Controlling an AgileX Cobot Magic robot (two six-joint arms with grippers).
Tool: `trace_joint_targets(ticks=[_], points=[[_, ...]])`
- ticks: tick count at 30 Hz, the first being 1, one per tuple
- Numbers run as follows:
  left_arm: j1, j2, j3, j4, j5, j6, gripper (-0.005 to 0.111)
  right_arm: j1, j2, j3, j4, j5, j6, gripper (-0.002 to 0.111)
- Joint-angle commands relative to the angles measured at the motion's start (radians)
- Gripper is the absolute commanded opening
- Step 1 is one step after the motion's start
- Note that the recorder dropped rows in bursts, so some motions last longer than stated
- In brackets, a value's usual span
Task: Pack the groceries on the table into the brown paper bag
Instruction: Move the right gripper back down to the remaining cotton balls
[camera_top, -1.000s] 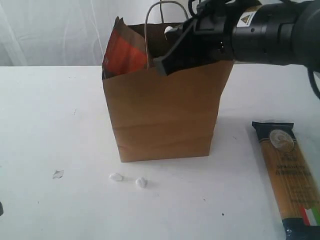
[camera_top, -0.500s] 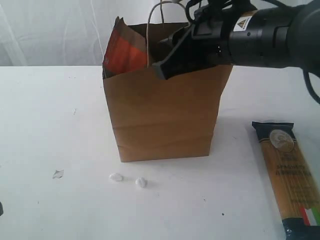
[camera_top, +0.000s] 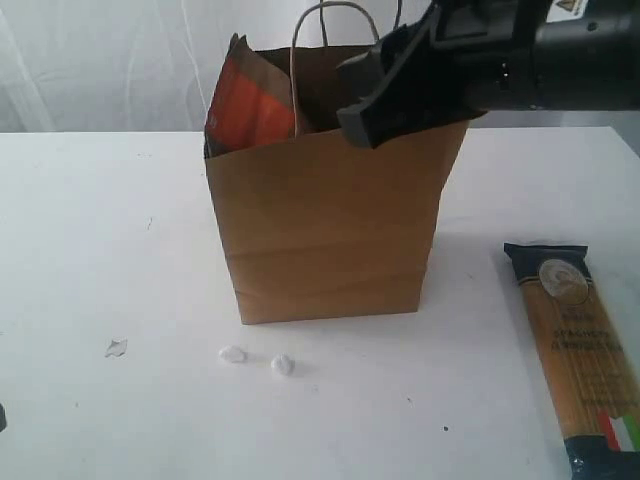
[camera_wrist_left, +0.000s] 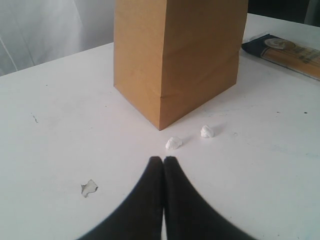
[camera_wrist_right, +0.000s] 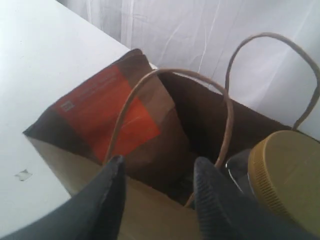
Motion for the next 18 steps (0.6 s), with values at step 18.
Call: trace_joint_targets(ticks=[18], points=[[-0.001,-0.005,0.003,-0.011,-0.003,0.001,0.000,0.047,-0.153,0.173,0.081,0.550,-0.040,0.042]])
